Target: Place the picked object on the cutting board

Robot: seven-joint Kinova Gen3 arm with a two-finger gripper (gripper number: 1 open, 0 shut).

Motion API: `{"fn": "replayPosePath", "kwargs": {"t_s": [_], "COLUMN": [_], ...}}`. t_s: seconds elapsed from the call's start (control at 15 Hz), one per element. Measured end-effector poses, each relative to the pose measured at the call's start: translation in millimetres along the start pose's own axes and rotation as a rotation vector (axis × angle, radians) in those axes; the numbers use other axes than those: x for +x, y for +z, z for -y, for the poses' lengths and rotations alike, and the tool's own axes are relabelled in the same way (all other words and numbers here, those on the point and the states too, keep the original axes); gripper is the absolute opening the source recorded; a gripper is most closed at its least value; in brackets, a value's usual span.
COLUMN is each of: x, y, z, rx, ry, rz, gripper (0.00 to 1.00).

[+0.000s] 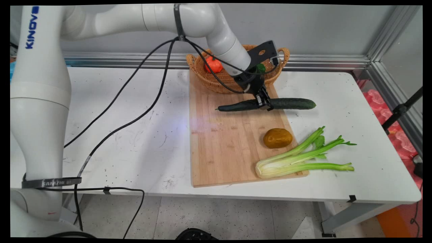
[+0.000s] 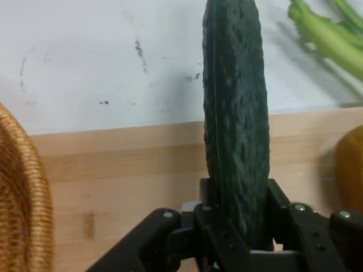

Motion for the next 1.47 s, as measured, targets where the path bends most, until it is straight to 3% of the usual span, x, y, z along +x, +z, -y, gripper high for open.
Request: {"fn": "replayPosePath", "kwargs": {"t_s": [0.33, 0.67, 1.07, 1.47], "x": [1.6, -11.5, -36.8, -57.1], "y": [-23.7, -40.3, -45.4, -36.7], "z": [-30.0, -59.3, -86.6, -92.3], "rx": [-0.014, -0.008, 0.044, 0.126], "ry": [-0.054, -0.070, -0.062, -0.065], "rz": [0.040, 0.077, 0.086, 0.071], "gripper": [0.00, 0.00, 0.00, 0.00]}}
